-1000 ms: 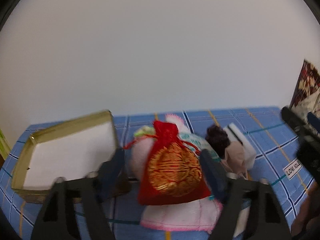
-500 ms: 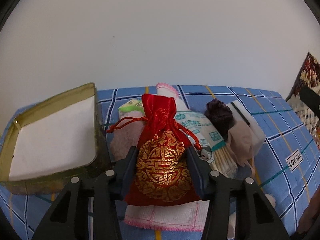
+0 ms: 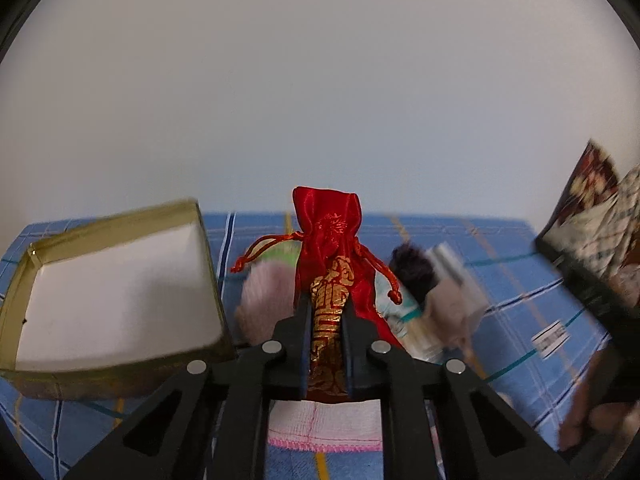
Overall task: Organize soft objects
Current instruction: 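Grasp the red embroidered pouch with the left tool while the right tool grasps the white sponge, then lift the red pouch with the left tool while the right tool carries the sponge over the tray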
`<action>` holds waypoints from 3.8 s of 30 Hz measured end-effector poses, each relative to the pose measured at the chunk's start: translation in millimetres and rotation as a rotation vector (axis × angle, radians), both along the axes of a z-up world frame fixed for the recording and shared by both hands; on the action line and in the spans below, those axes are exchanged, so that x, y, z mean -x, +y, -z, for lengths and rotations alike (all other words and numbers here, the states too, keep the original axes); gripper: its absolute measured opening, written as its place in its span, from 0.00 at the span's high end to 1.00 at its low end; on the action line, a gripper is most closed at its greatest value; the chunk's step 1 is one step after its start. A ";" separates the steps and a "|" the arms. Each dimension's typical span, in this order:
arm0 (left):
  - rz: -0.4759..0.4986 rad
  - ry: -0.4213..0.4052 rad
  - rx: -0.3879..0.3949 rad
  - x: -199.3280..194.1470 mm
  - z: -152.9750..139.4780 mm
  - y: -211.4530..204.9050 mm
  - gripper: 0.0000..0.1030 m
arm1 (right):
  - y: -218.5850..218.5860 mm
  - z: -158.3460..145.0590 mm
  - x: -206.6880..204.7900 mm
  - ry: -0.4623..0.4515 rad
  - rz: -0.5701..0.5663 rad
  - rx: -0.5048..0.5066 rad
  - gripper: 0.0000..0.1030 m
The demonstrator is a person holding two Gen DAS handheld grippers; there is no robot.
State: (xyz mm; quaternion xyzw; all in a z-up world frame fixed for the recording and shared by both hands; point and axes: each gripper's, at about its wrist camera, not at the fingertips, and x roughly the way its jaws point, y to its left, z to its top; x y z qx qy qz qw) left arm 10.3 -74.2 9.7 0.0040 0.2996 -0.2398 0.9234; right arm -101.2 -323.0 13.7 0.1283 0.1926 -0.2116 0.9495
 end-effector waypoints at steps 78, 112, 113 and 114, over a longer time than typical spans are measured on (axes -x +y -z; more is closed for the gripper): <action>-0.197 -0.043 -0.050 -5.6 -16.9 37.3 0.87 | 3.1 21.1 0.1 -0.169 -0.257 -0.297 0.75; -0.505 0.019 -0.179 -42.6 -3.8 167.5 0.86 | 277.9 33.2 -143.7 -0.037 -0.500 -0.084 0.75; -0.508 0.029 -0.185 -41.3 -3.1 167.0 0.86 | 279.1 34.6 -144.9 -0.030 -0.504 -0.075 0.75; -0.510 0.040 -0.188 -41.9 -2.5 166.3 0.86 | 281.2 36.2 -145.5 -0.023 -0.512 -0.066 0.75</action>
